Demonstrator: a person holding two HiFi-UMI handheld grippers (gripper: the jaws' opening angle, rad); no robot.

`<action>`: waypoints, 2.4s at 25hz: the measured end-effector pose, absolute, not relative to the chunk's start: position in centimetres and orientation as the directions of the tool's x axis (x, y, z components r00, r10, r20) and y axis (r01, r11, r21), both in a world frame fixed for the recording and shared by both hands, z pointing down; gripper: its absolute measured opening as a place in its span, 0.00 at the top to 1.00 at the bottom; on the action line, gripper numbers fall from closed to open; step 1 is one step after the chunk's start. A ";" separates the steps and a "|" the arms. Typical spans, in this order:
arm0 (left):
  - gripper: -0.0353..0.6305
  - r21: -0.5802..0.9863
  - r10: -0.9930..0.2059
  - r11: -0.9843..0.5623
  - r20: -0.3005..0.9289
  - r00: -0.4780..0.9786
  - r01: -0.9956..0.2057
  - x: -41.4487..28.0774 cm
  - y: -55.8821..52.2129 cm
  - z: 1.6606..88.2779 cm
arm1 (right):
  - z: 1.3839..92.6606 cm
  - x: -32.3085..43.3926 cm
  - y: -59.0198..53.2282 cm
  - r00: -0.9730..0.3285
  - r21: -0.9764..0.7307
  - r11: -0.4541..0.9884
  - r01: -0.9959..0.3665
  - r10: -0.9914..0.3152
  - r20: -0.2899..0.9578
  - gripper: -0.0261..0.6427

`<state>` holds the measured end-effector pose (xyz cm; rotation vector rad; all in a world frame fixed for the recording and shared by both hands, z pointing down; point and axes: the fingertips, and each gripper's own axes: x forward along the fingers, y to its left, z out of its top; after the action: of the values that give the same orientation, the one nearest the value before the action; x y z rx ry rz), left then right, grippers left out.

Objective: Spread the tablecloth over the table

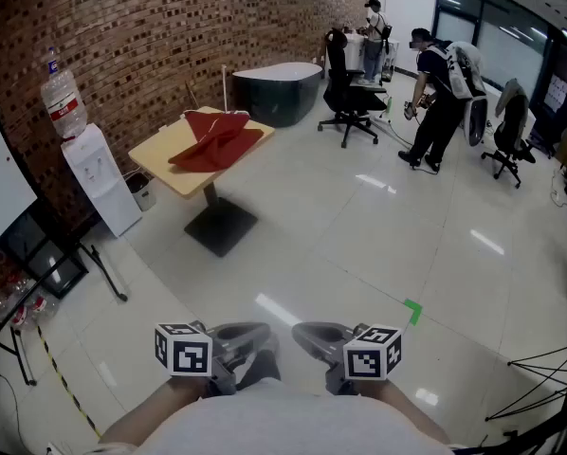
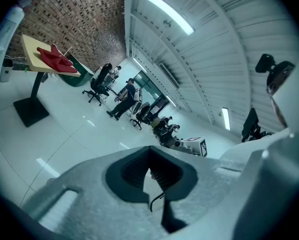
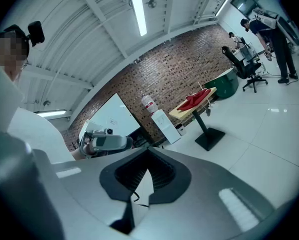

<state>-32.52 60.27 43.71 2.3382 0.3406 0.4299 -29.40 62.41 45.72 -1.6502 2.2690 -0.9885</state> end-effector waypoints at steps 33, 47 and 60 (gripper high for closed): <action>0.94 0.646 0.145 -0.762 0.242 0.959 -0.048 -9.5 6.6 45.8 | 46.7 -1.2 11.9 -0.386 -0.588 0.146 -0.796 -0.870 0.306 0.96; 0.94 0.615 -0.135 -0.731 0.294 0.946 -0.296 -3.4 -6.2 46.1 | 47.5 6.0 -3.3 -0.601 -0.614 0.347 -0.709 -0.753 0.268 0.96; 0.94 0.607 -0.344 -0.655 0.290 0.893 -0.450 5.1 -14.0 47.8 | 48.6 14.8 -11.5 -0.762 -0.620 0.510 -0.597 -0.603 0.237 0.89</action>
<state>5.08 -14.02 47.77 2.3455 -0.5667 0.1937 14.77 -11.45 48.57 -1.0814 2.7213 -1.1115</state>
